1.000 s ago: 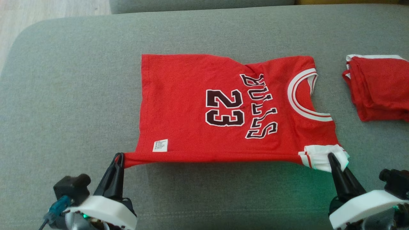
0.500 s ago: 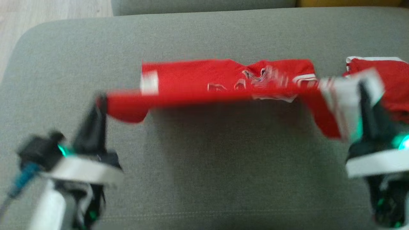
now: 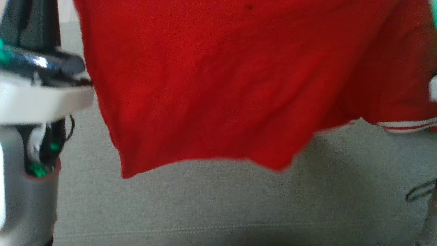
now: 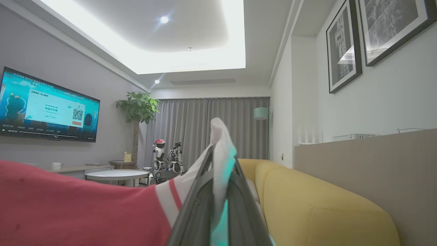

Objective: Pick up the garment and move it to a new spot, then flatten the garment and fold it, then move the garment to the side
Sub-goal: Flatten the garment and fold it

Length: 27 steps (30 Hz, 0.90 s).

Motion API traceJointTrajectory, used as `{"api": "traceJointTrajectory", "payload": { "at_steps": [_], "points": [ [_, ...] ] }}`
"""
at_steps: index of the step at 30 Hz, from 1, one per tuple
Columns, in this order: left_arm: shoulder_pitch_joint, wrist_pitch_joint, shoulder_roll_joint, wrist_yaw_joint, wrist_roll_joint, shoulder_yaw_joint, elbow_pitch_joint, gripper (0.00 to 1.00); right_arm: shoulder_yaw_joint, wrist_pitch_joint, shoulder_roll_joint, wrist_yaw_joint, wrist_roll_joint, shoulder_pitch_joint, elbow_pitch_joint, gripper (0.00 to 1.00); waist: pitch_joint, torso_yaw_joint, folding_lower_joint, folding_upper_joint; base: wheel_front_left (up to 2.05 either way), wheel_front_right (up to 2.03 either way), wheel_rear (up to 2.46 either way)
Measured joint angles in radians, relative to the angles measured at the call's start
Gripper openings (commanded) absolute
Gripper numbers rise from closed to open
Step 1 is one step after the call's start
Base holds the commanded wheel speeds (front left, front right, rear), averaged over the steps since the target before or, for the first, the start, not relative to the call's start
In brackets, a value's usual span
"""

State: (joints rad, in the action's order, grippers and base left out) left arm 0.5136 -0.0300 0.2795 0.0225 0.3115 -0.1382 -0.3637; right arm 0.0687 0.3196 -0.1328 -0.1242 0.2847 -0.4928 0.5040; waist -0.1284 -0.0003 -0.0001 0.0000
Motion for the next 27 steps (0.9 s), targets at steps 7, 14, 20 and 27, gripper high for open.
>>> {"api": "traceJointTrajectory", "payload": {
  "at_steps": [7,14,20,27],
  "points": [
    [0.162,-0.021,-0.007,-0.031,0.036,-0.012,0.129,0.00,-0.029,0.034,-0.044,0.000,0.062,-0.212,-0.150,0.00,-0.046,0.001,0.0000,0.0000,0.00,0.00,0.00],
    [0.323,0.027,-0.027,-0.068,0.043,-0.033,0.311,0.00,-0.088,0.035,-0.065,0.000,0.100,-0.416,-0.365,0.00,-0.107,0.006,0.0002,0.0000,0.00,0.00,0.00],
    [0.630,0.166,-0.044,-0.103,0.011,-0.049,0.627,0.00,-0.130,-0.105,-0.062,0.000,0.121,-0.796,-0.690,0.00,-0.200,0.009,0.0003,-0.0001,0.00,0.00,0.00],
    [0.855,0.284,-0.061,-0.123,-0.061,-0.081,0.997,0.00,-0.195,-0.346,-0.006,0.000,0.114,-1.042,-1.123,0.00,-0.278,0.006,0.0003,0.0000,0.00,0.00,0.00]
  ]
}}
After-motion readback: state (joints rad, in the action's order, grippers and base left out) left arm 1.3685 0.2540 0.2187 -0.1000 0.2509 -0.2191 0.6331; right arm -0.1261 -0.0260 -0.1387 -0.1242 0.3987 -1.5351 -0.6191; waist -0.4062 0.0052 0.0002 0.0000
